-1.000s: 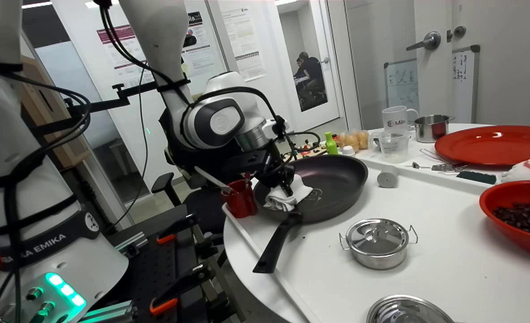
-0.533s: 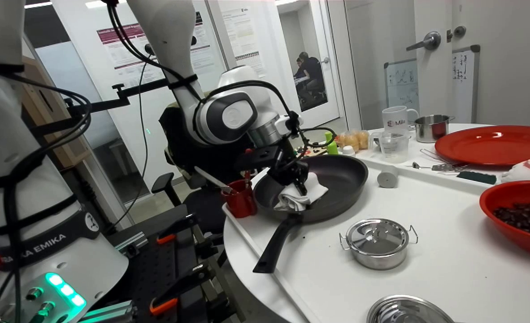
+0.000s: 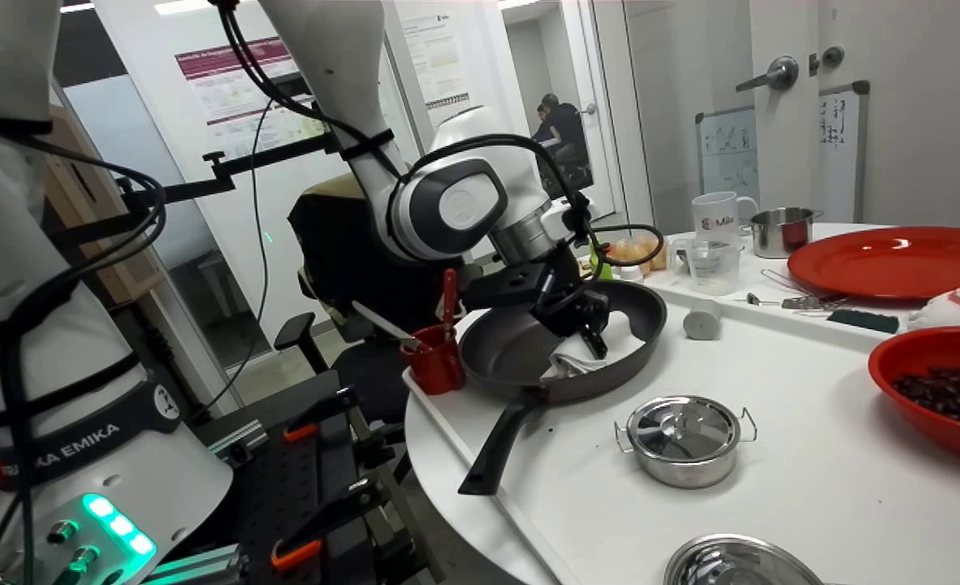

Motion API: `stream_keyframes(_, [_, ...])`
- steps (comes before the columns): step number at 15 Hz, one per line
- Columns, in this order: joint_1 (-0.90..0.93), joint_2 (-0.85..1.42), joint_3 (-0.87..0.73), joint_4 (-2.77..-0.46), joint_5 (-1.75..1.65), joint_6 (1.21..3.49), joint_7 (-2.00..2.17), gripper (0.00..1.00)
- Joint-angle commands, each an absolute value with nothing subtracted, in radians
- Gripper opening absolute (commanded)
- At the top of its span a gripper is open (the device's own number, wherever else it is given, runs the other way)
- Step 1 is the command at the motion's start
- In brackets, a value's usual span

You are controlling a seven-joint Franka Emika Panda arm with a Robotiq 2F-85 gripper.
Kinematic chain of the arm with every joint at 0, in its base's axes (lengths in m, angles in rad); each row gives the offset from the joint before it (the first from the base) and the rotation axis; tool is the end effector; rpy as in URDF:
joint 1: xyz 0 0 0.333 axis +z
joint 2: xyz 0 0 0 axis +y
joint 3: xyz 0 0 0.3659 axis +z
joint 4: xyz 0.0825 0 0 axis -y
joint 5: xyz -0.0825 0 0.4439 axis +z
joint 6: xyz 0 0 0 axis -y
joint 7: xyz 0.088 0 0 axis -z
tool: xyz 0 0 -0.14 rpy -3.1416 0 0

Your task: Wipe the pan with the white towel

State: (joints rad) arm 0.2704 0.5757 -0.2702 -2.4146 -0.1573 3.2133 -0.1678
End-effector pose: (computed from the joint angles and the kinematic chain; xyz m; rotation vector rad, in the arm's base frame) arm 0.5377 -0.0018 0.0610 2.9033 0.5669 0.3231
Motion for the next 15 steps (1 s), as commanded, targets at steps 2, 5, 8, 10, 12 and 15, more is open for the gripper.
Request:
stream_keyframes(2, [0.262,0.615,-0.262,-2.344,-0.130,3.190,-0.110,0.08])
stream_keyframes(5, [0.274,0.633,-0.246,-2.301,-0.123,3.168,-0.076,0.08])
stream_keyframes(8, [0.305,0.652,-0.240,-2.263,-0.129,3.153,-0.052,0.08])
stream_keyframes(10, [0.324,0.661,-0.234,-2.246,-0.134,3.148,-0.042,0.08])
stream_keyframes(12, [0.347,0.671,-0.234,-2.233,-0.140,3.147,-0.036,0.08])
stream_keyframes(15, [0.376,0.680,-0.233,-2.226,-0.145,3.149,-0.036,0.08])
